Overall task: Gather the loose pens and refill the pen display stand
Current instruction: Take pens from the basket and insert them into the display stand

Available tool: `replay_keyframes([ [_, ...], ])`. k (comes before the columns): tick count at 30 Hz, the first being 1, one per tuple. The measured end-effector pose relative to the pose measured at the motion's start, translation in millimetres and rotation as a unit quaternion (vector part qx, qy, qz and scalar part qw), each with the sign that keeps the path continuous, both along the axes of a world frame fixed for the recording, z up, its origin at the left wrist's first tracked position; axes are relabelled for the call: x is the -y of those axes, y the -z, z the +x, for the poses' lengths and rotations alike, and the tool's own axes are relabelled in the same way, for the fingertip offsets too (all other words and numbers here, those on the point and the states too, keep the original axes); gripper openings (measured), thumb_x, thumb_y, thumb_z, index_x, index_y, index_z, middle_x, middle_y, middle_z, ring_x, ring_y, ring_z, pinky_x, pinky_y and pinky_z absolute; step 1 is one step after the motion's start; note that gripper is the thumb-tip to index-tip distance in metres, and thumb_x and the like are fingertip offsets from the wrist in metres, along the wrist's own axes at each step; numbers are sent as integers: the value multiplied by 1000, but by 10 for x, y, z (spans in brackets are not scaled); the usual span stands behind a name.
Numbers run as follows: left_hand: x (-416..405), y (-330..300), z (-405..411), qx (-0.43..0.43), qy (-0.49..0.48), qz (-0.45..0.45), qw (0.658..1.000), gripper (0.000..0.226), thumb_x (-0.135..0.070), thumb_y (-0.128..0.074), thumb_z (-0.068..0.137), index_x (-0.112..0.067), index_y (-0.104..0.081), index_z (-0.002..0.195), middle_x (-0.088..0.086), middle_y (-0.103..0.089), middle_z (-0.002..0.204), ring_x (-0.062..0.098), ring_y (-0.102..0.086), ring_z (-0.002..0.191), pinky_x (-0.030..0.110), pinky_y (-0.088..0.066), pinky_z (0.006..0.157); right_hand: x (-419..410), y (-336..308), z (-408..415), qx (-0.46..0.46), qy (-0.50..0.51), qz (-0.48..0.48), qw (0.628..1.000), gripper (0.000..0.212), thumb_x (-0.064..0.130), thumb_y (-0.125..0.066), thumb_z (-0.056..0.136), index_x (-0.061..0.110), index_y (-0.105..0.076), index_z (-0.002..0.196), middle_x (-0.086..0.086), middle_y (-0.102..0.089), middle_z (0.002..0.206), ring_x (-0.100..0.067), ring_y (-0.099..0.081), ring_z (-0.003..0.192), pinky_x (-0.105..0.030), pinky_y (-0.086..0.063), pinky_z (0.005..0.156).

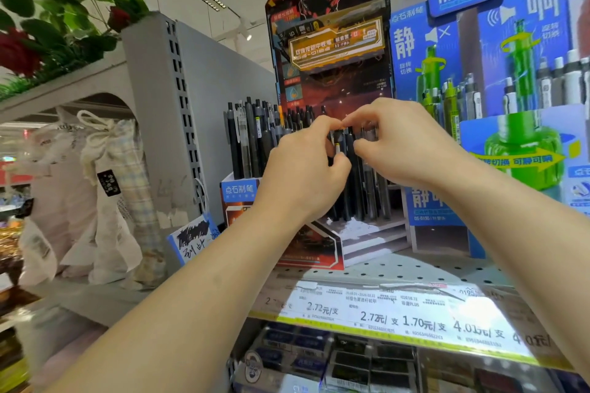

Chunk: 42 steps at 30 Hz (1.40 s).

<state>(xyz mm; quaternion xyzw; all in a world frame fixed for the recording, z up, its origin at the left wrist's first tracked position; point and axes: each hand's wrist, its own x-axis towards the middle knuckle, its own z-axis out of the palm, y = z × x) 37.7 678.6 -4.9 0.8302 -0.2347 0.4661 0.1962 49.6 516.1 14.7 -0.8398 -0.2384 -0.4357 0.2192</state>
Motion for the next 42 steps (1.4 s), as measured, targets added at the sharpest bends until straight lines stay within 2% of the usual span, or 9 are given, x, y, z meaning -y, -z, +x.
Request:
replay_keyframes([
  [5, -10, -151, -6, -57, -35, 42, 997, 43, -35, -56, 95, -29, -52, 137, -11, -69, 87, 11, -63, 85, 34, -53, 80, -26, -14, -34, -16, 12, -7, 1000, 41, 22, -62, 91, 35, -66, 130, 1, -64, 128, -25, -57, 118, -43, -51, 98],
  [9, -31, -270, -36, -47, -68, 80, 993, 37, -34, -55, 95, -28, -58, 132, -7, -71, 96, 18, -64, 99, 38, -52, 92, -28, -11, -33, -9, 6, 2, 1000, 39, 21, -63, 92, 34, -69, 127, 1, -67, 122, -20, -63, 107, -34, -50, 88],
  [17, -63, -468, -21, -19, -111, 173, 979, 35, -32, -58, 95, -25, -66, 128, 4, -62, 123, 26, -56, 115, 42, -49, 99, 36, -26, 2, -27, 24, 28, 999, 36, 25, -63, 95, 29, -66, 131, 1, -63, 136, -19, -58, 121, -25, -39, 91],
  [19, -81, -509, -25, -31, -105, 177, 978, 33, -33, -59, 95, -26, -68, 126, 5, -62, 123, 26, -56, 115, 40, -48, 98, 18, -27, -17, -50, 21, 14, 998, 38, 26, -62, 96, 32, -64, 134, 2, -64, 138, -14, -62, 112, -23, -37, 87],
  [22, -112, -537, -59, -63, -81, 180, 978, 32, -29, -60, 95, -24, -69, 125, 2, -70, 113, 22, -62, 106, 31, -48, 87, 30, -48, -8, -57, 25, 14, 998, 38, 27, -63, 94, 37, -66, 130, 5, -69, 130, 6, -50, 68, -18, -37, 72],
  [27, -182, -626, -90, -96, -65, 195, 974, 47, -28, -61, 94, -22, -57, 140, -1, -64, 135, 19, -59, 121, 22, -38, 91, 39, -52, 12, -83, 6, 41, 996, 46, 23, -61, 91, 40, -60, 134, 14, -63, 136, -3, -56, 96, -22, -39, 83],
  [32, -197, -716, -32, -27, -81, 186, 979, 36, -12, -57, 94, -18, -67, 128, 6, -70, 117, 27, -66, 105, 35, -54, 95, 60, -52, 43, -83, 32, 66, 994, 39, 22, -60, 90, 37, -64, 127, 13, -65, 117, 5, -55, 70, -19, -40, 64],
  [38, -113, -779, -2, -36, -106, 290, 951, 14, -12, -60, 90, -11, -72, 97, 8, -67, 84, 28, -66, 75, 45, -60, 73, 49, -15, 26, -45, 94, -18, 994, 43, 28, -60, 90, 29, -62, 132, 1, -60, 127, -13, -51, 99, -27, -35, 86],
  [42, -249, -832, -15, -19, -47, 259, 965, 20, -22, -61, 92, -14, -76, 102, 5, -73, 92, 22, -69, 82, 41, -60, 78, 30, 49, 6, -52, 80, 2, 995, 45, 32, -60, 91, 28, -59, 136, 3, -58, 134, -10, -51, 106, -27, -35, 89],
])
